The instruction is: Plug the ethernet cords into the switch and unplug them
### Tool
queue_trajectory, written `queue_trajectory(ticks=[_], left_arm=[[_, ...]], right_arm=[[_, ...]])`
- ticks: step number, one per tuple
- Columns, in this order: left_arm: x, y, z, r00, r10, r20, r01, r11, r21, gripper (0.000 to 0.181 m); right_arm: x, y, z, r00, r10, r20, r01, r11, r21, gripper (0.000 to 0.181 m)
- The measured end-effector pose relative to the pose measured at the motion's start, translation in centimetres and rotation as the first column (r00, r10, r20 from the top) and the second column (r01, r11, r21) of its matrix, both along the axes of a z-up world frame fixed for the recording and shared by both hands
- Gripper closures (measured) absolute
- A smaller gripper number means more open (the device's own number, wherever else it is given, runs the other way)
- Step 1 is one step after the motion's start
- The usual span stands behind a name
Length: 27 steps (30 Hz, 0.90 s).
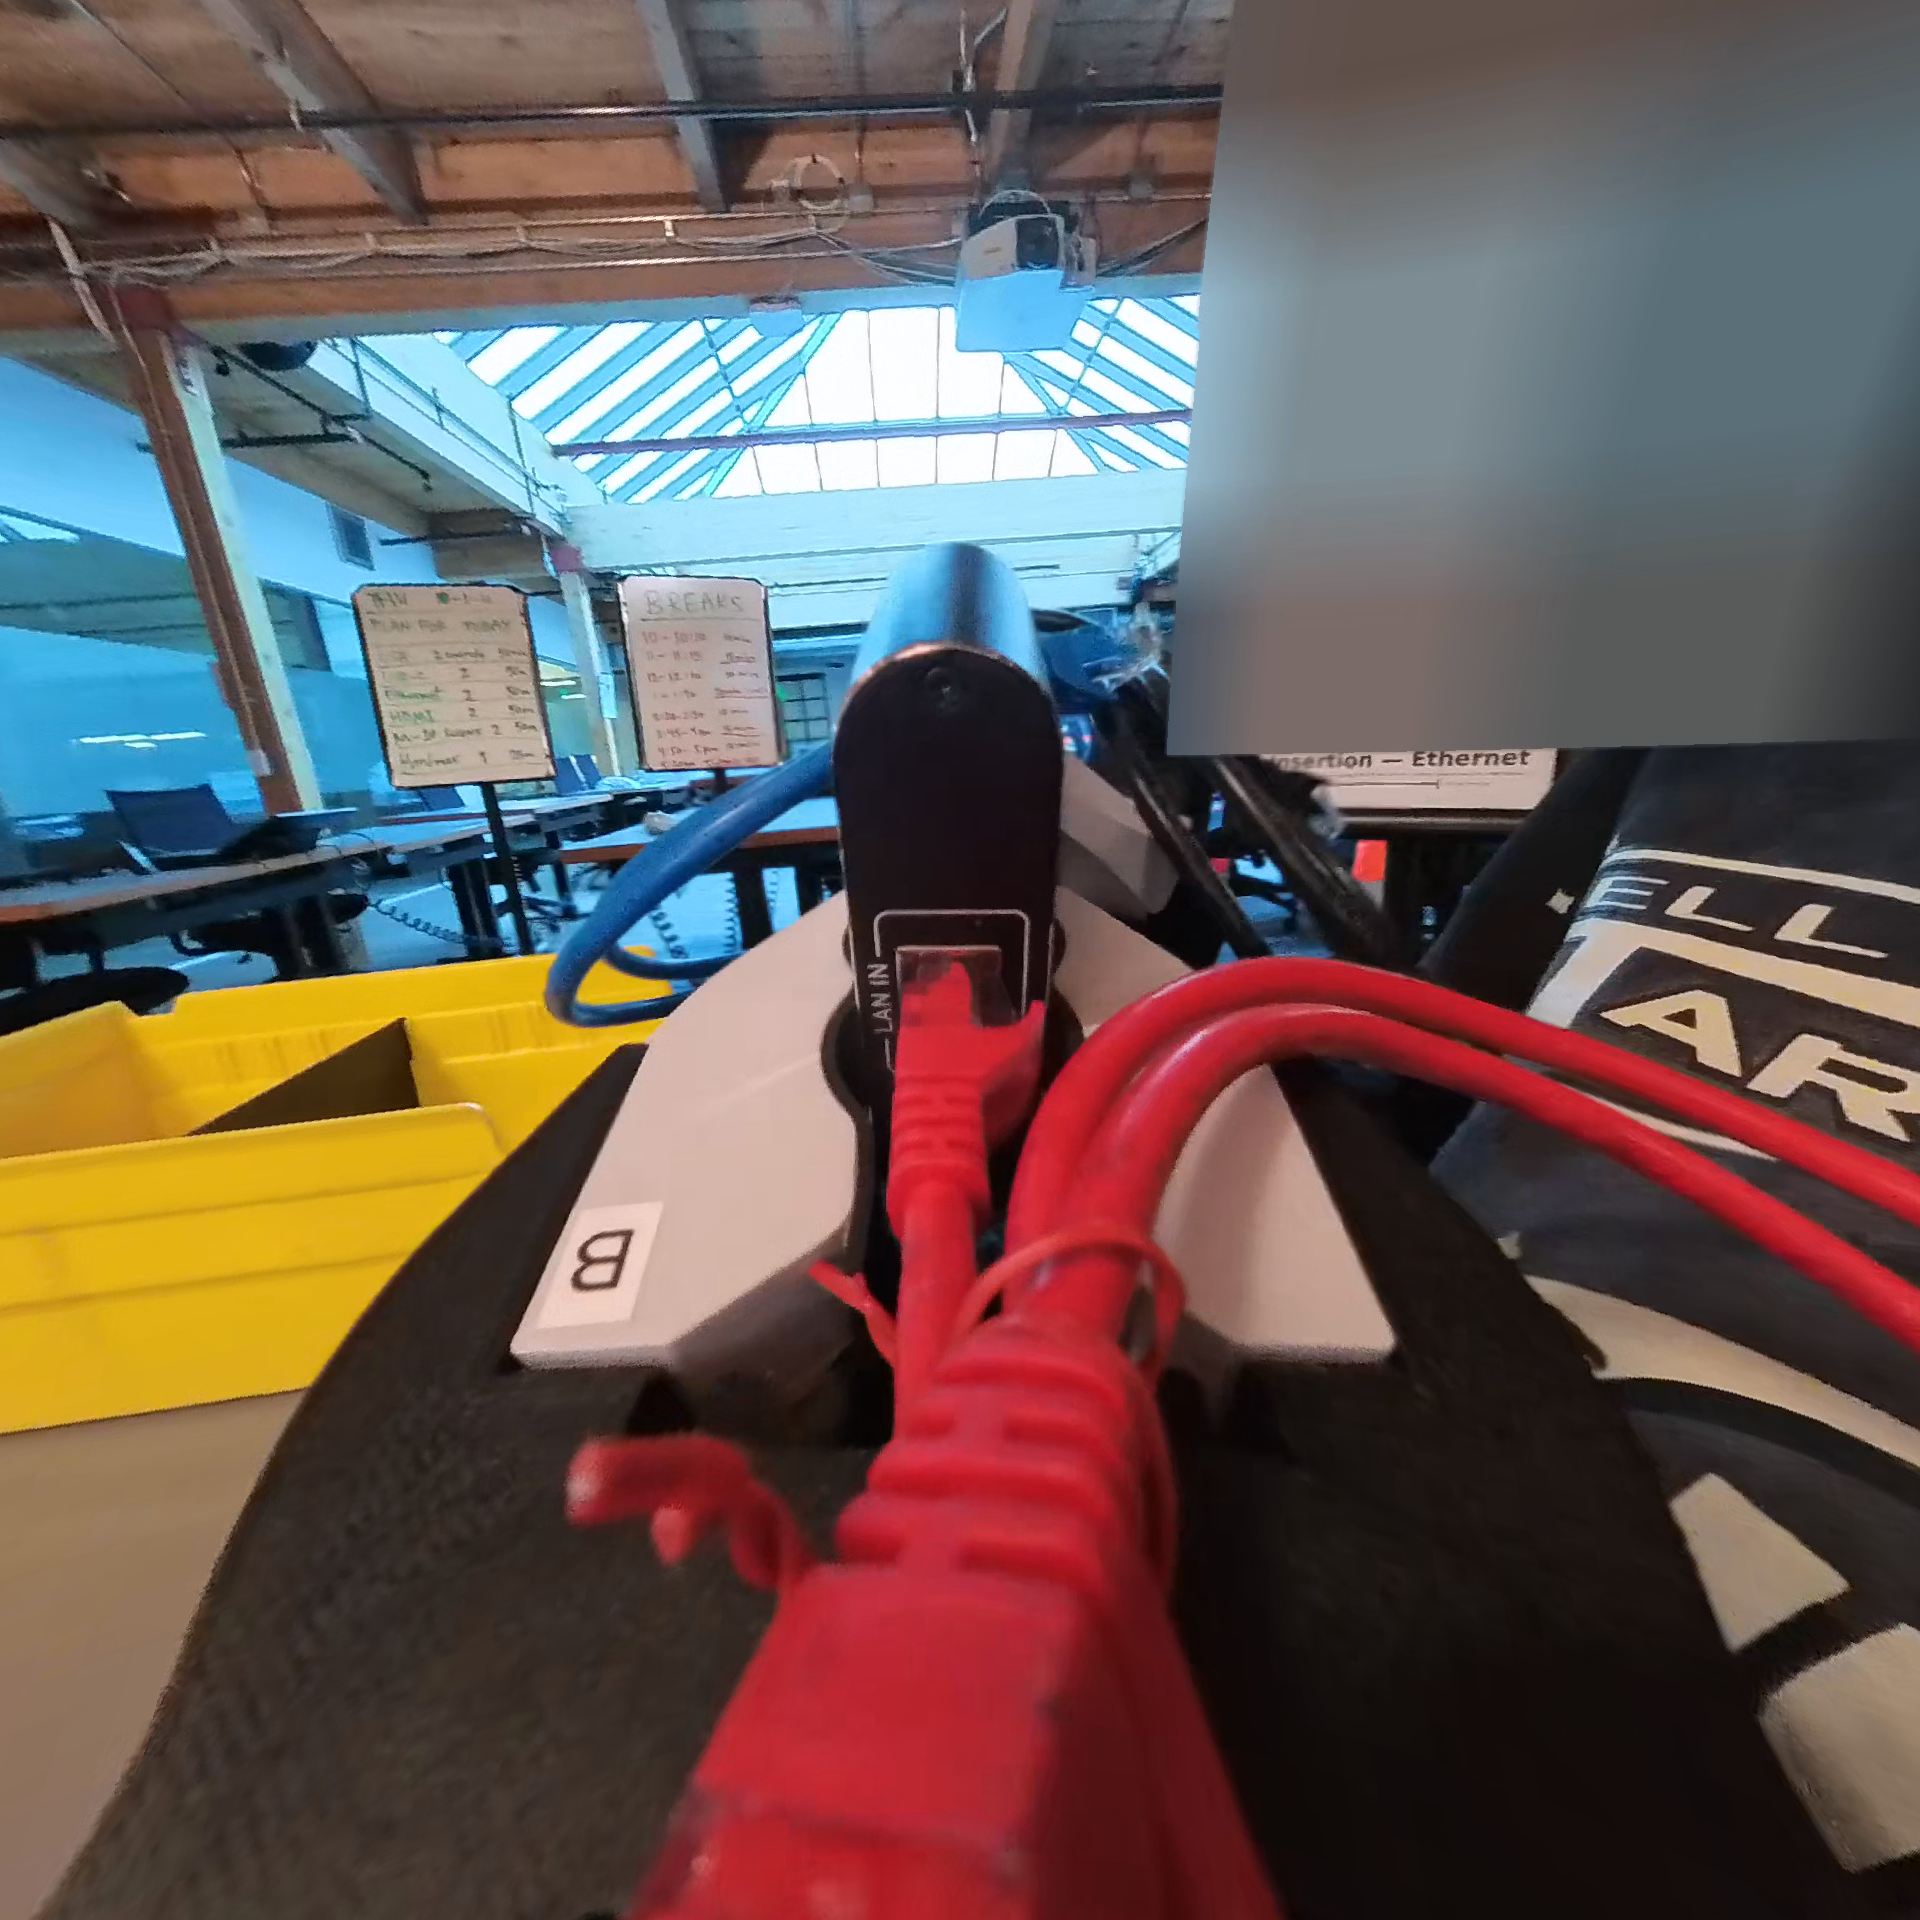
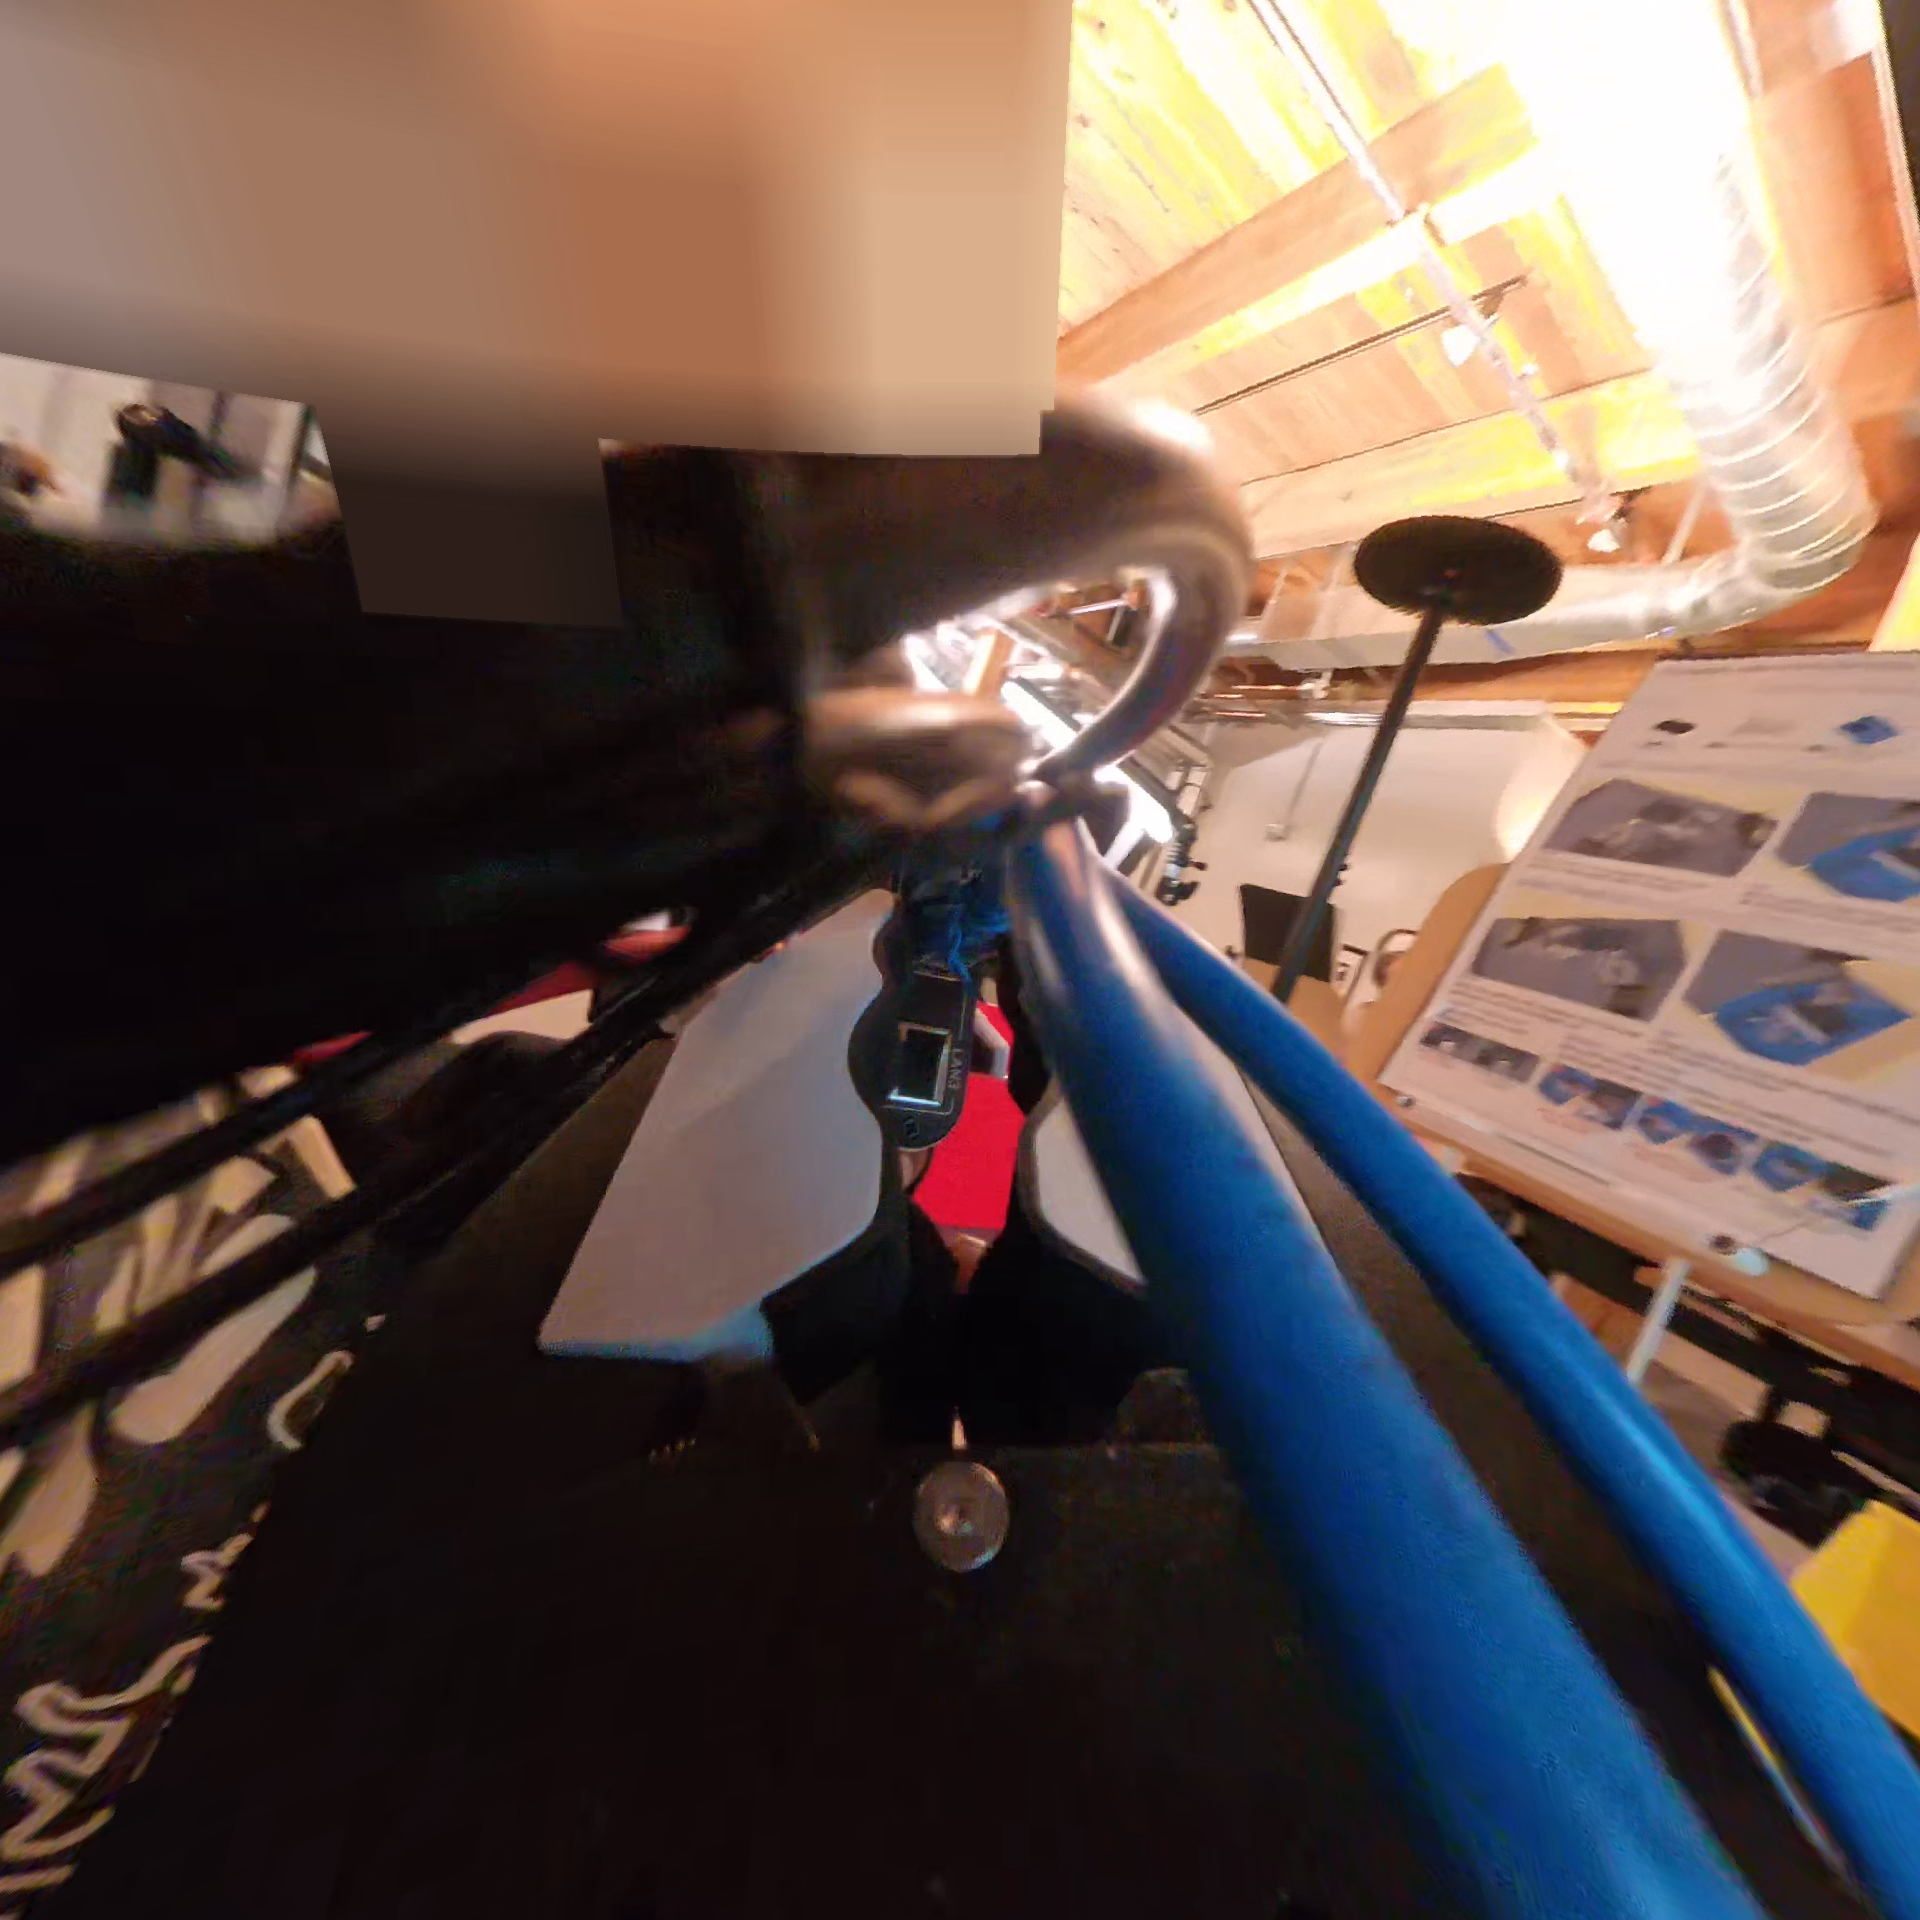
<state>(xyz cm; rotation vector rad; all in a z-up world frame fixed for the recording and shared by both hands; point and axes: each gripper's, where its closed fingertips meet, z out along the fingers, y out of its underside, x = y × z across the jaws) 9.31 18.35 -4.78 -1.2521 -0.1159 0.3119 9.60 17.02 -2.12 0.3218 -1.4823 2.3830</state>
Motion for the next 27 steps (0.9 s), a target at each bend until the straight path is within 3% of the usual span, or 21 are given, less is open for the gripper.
queue_trajectory(ticks=[1,5,11,14,15,16,17,18,21,24,27], left_arm=[[-0.1,0.0,0.0,1.000,0.012,-0.006,-0.012,1.000,-0.001,0.155],[-0.3,-0.1,0.2,0.999,-0.007,0.042,0.006,1.000,0.021,0.155],[-0.4,-0.3,0.7,0.982,-0.109,0.156,0.094,0.991,0.100,0.155],[-0.9,-0.6,0.8,0.991,-0.034,0.127,0.022,0.995,0.094,0.155],[-0.7,-1.3,1.0,0.998,0.009,0.061,-0.015,0.995,0.102,0.155],[0.4,-2.1,1.7,1.000,0.012,-0.014,-0.010,0.992,0.124,0.155],[1.2,-2.7,2.4,0.999,0.010,-0.051,-0.001,0.988,0.157,0.155],[0.8,-3.1,2.5,0.999,0.014,-0.029,-0.008,0.982,0.189,0.155],[-2.7,-3.6,2.3,0.989,0.061,0.136,-0.091,0.969,0.230,0.155],[-4.0,-5.6,2.3,0.970,0.160,0.182,-0.205,0.941,0.269,0.155],[-5.1,-7.7,2.0,0.942,0.200,0.270,-0.288,0.896,0.338,0.155]], right_arm=[[-0.1,0.0,0.1,1.000,-0.025,-0.013,0.025,1.000,-0.004,0.162],[-0.5,-0.1,0.2,0.995,-0.096,-0.022,0.096,0.995,-0.007,0.162],[-1.1,-0.2,0.6,0.994,-0.083,0.072,0.084,0.996,-0.008,0.164],[-2.1,0.4,1.3,0.985,-0.108,0.135,0.116,0.992,-0.051,0.167],[-5.1,3.7,2.9,0.944,-0.216,0.249,0.269,0.940,-0.208,0.169],[-8.0,8.0,4.2,0.906,-0.221,0.361,0.343,0.883,-0.319,0.169],[-9.5,11.1,5.0,0.896,-0.153,0.418,0.322,0.870,-0.373,0.169],[-9.8,11.6,5.1,0.903,-0.141,0.405,0.288,0.899,-0.329,0.169],[-8.7,7.9,3.6,0.935,-0.214,0.283,0.239,0.969,-0.058,0.170],[-10.2,6.8,1.7,0.902,-0.346,0.259,0.324,0.938,0.122,0.169],[-12.6,6.7,-0.8,0.848,-0.475,0.235,0.375,0.851,0.368,0.167]])
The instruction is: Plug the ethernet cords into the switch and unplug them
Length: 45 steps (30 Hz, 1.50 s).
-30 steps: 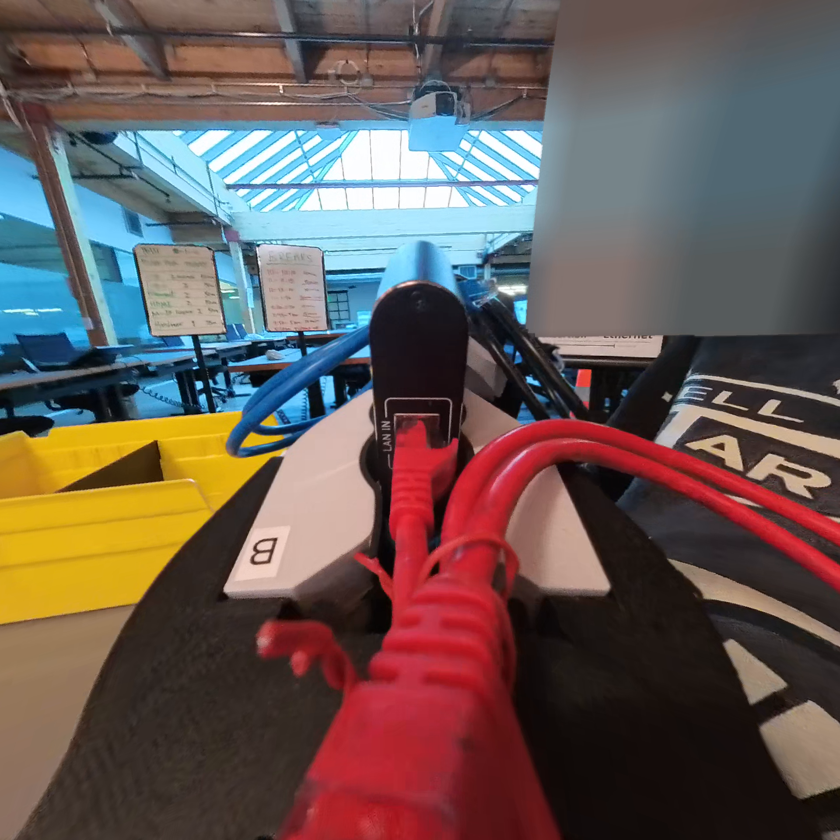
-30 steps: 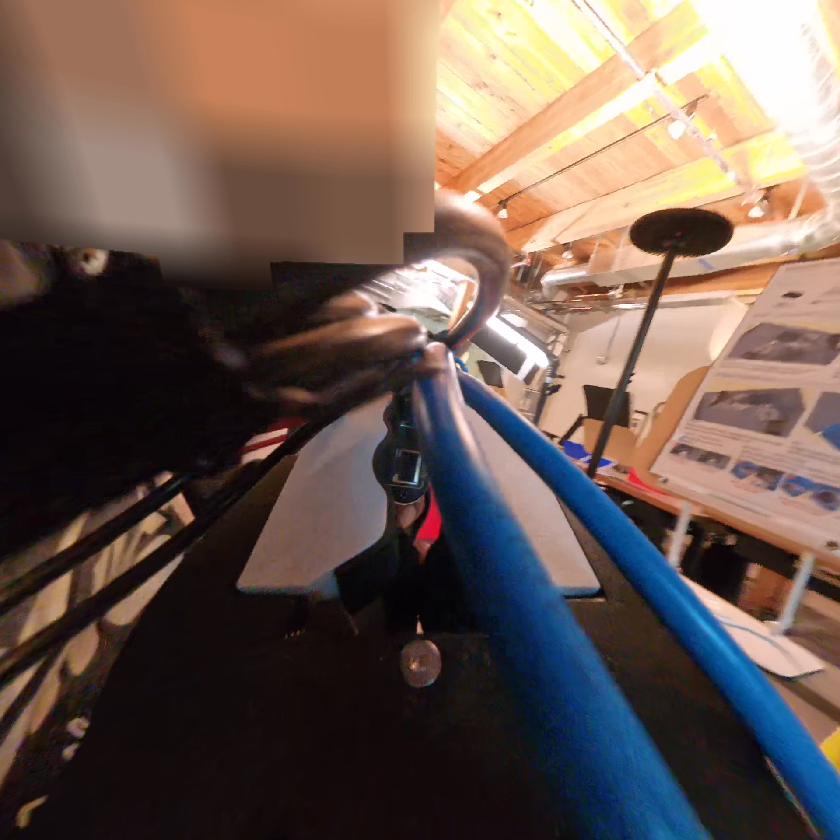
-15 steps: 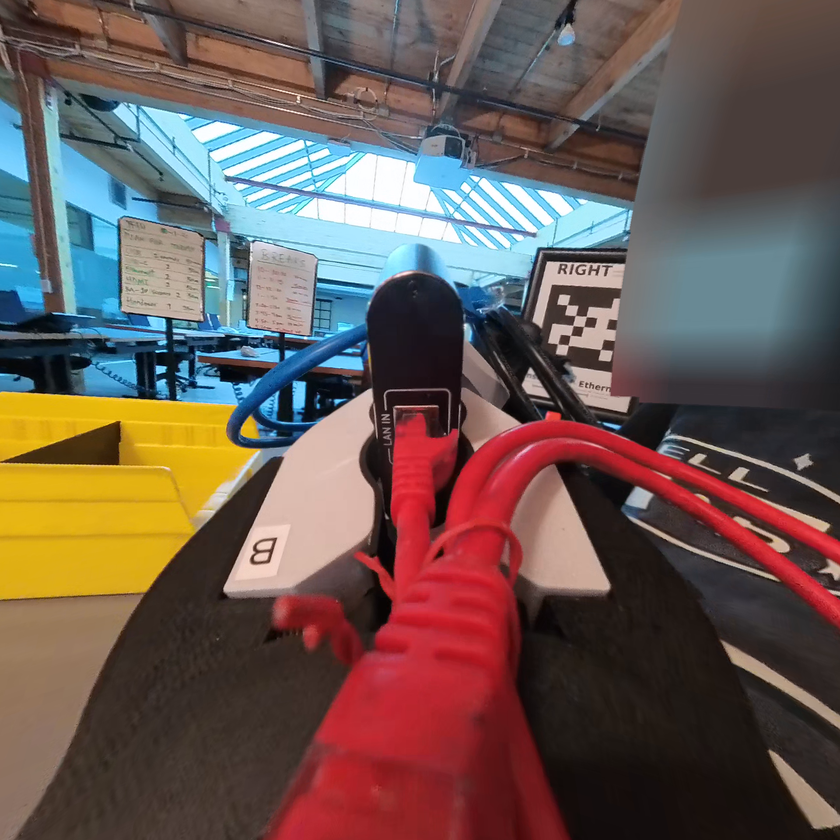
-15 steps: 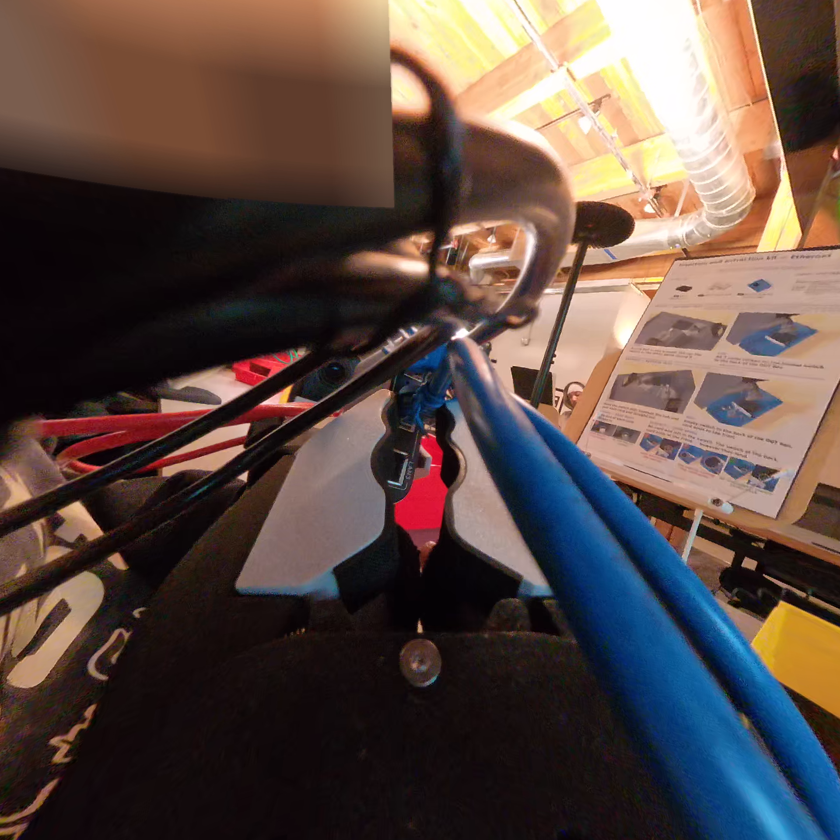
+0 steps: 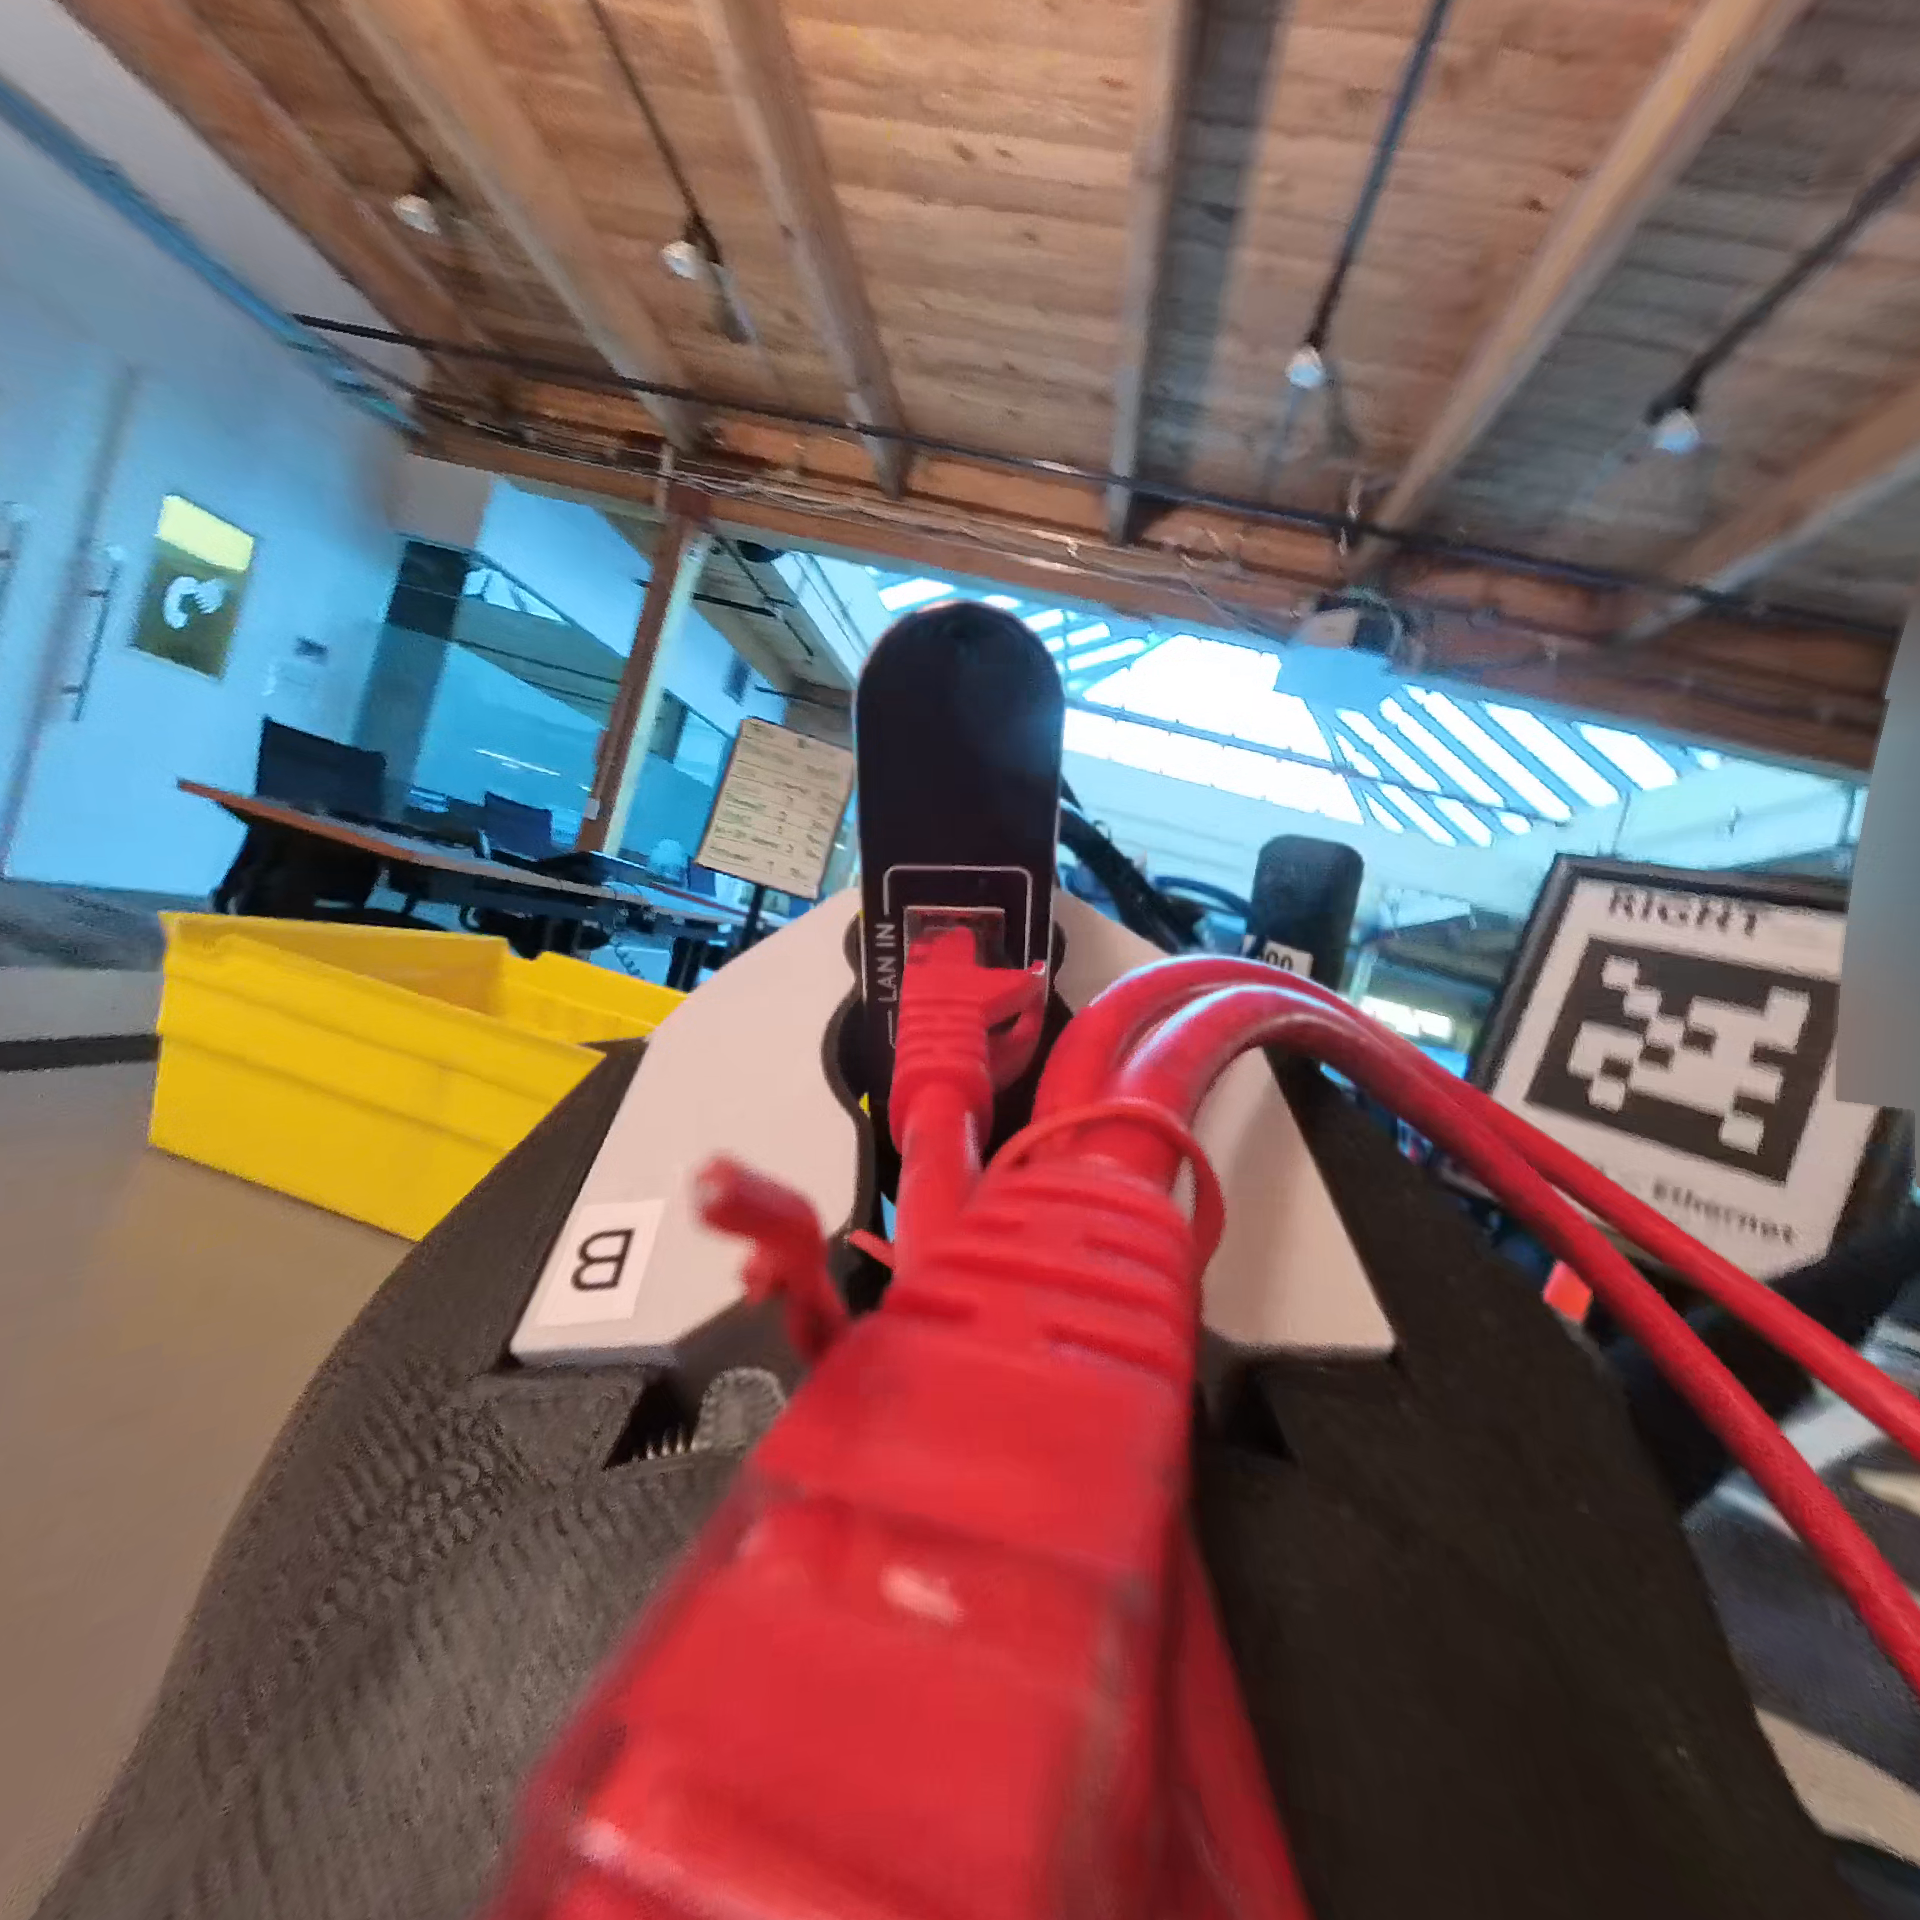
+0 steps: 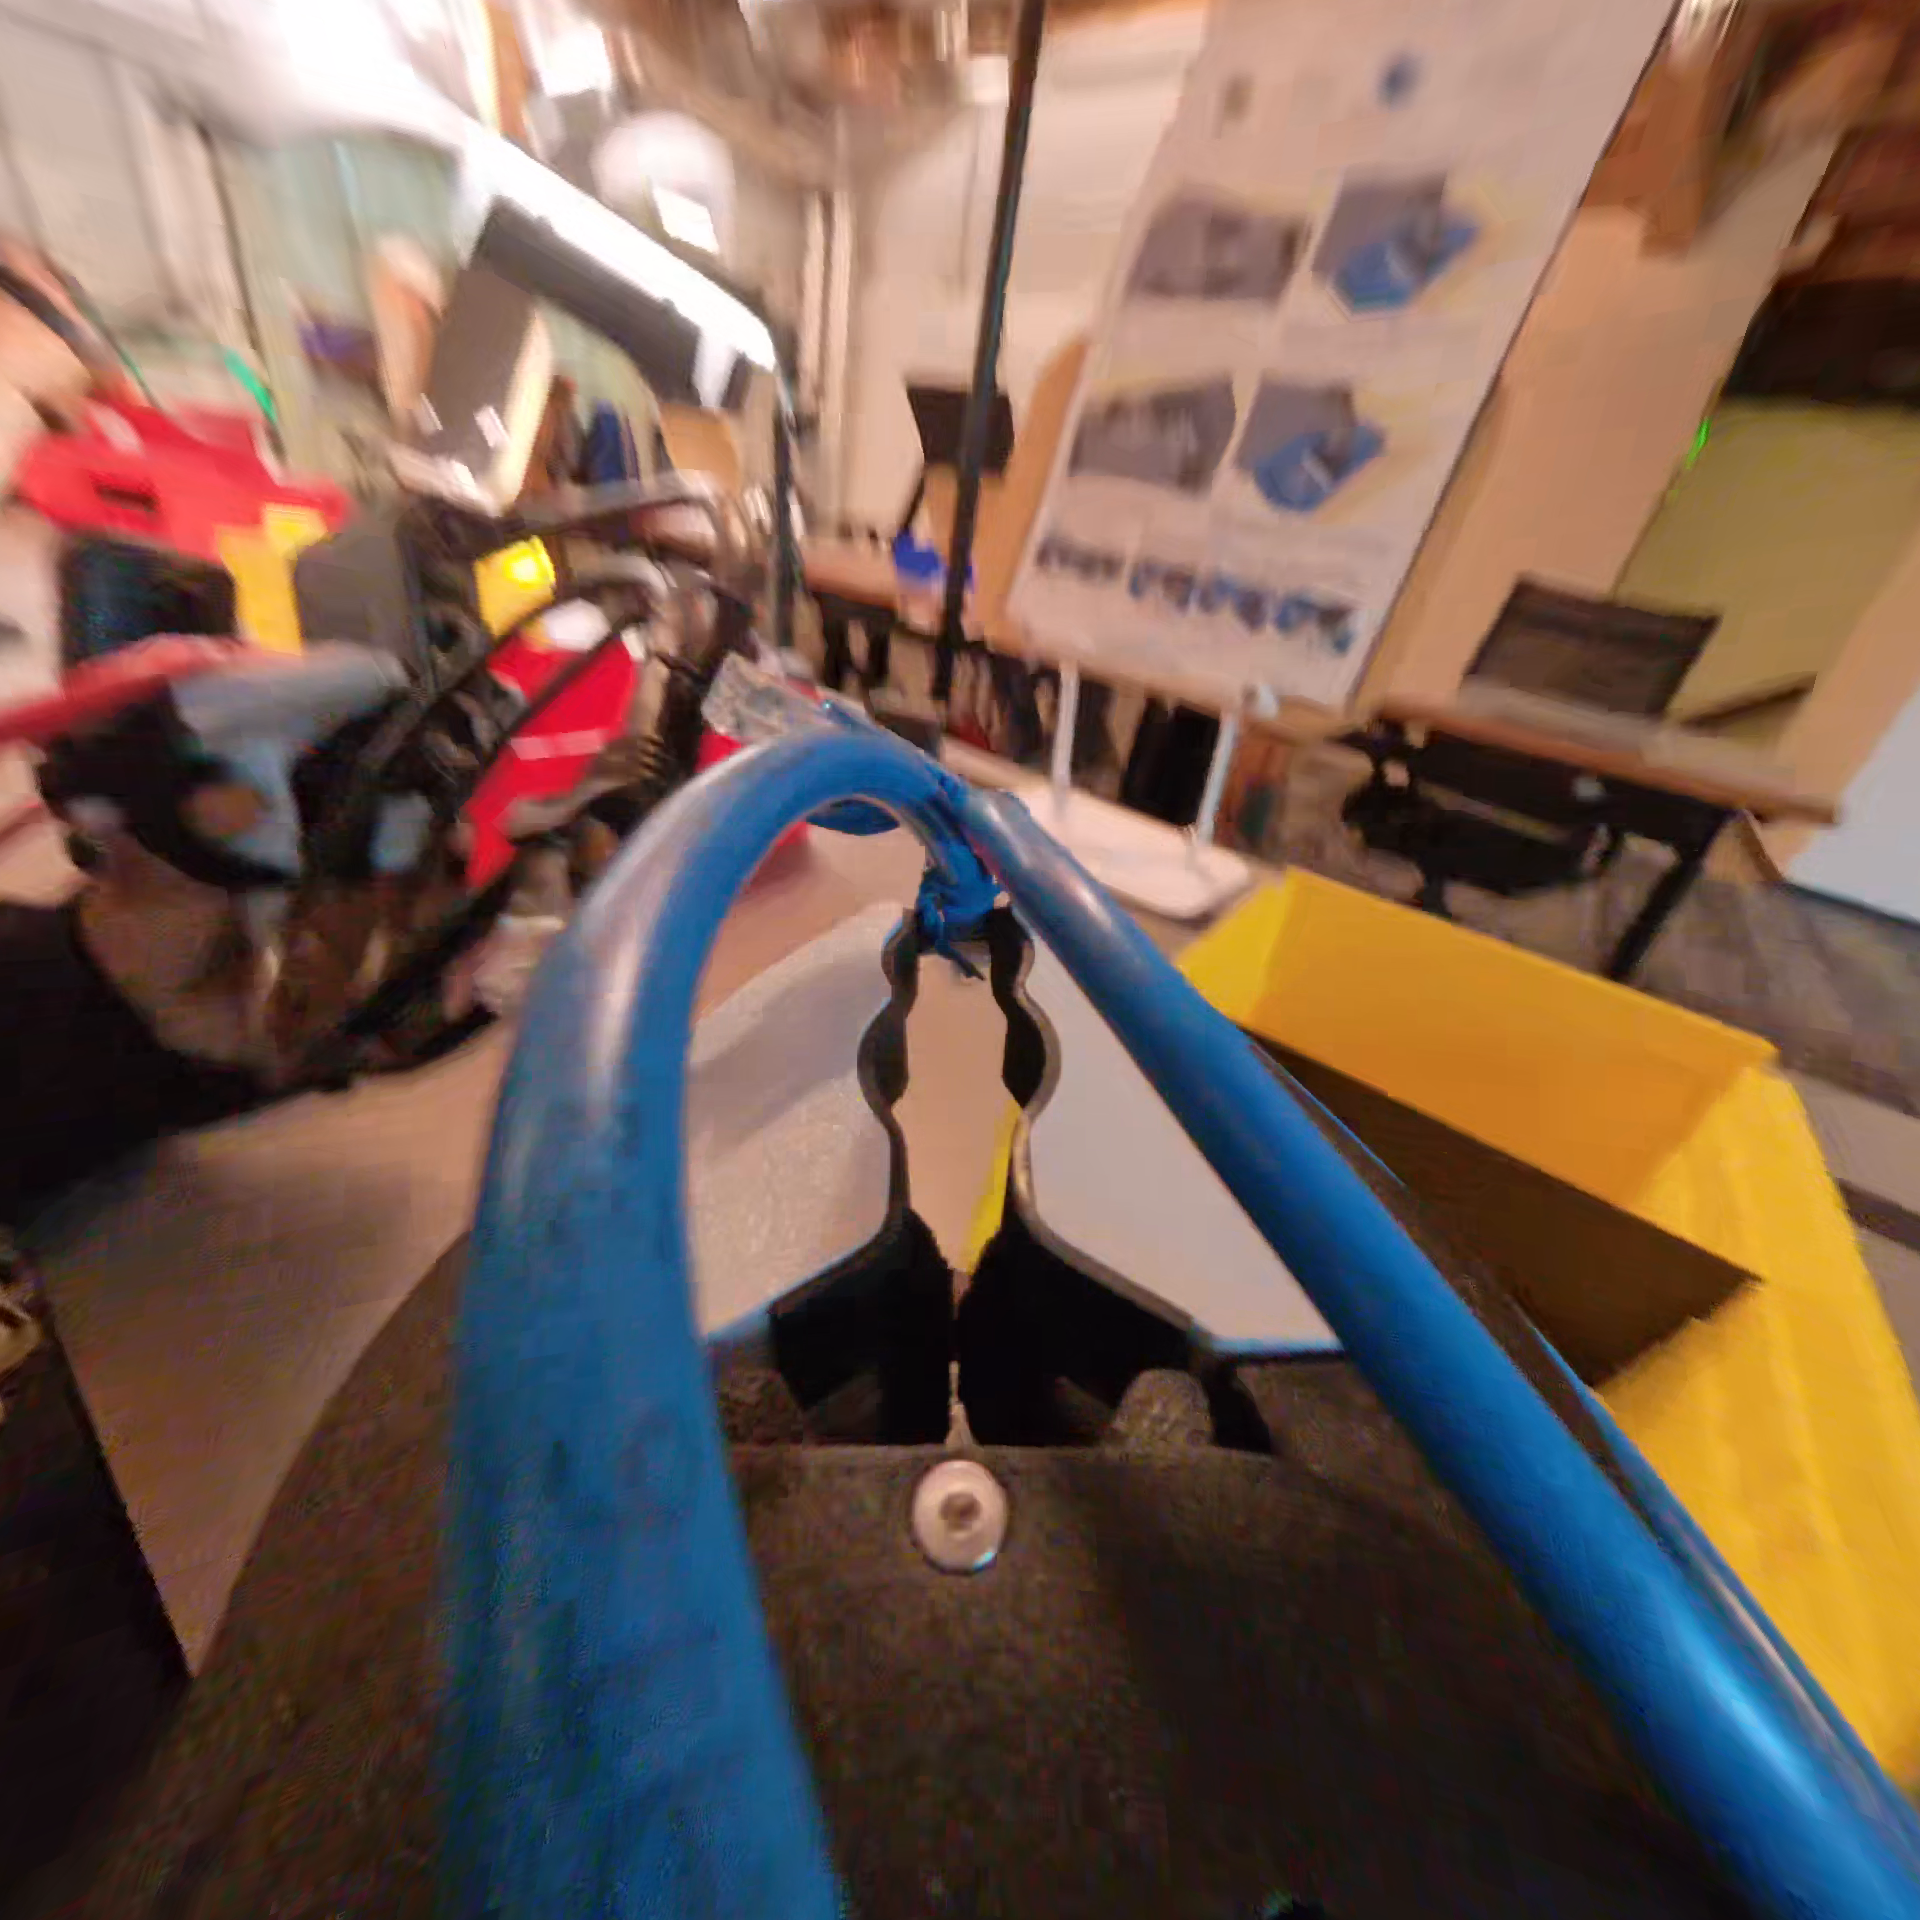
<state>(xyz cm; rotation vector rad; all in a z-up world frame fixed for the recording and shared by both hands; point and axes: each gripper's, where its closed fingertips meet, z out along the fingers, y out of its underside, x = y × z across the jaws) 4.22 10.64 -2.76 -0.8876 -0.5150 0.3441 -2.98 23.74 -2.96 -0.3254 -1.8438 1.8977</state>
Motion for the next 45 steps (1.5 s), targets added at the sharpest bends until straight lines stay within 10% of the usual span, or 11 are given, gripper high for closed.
queue_trajectory(ticks=[5,10,18,30,37,45], left_arm=[[-0.6,-1.3,0.1,0.998,-0.037,0.057,0.030,0.991,0.129,0.155],[-0.6,-1.6,0.2,0.998,-0.026,0.053,0.019,0.990,0.140,0.155],[-1.1,-2.5,-0.1,0.993,-0.050,0.104,0.028,0.979,0.204,0.155],[-1.1,-1.9,-0.4,0.989,-0.074,0.125,0.051,0.982,0.179,0.155],[-1.3,-1.3,-0.9,0.986,-0.075,0.149,0.054,0.989,0.140,0.155],[-1.5,-1.2,-1.3,0.982,-0.074,0.172,0.052,0.991,0.125,0.155]], right_arm=[[-5.9,3.8,-1.8,0.971,-0.226,-0.073,0.232,0.836,0.497,0.168],[-7.6,6.6,-4.7,0.955,-0.212,0.205,0.002,0.699,0.715,0.168],[-8.7,1.9,-8.9,0.794,0.008,0.608,-0.335,0.840,0.427,0.168],[-9.1,0.4,-11.5,0.560,-0.002,0.828,-0.380,0.888,0.259,0.122],[-8.3,-1.2,-6.0,0.440,0.343,0.830,-0.420,0.895,-0.147,0.088],[-8.6,2.5,-9.6,0.632,-0.065,0.772,-0.325,0.882,0.340,0.111]])
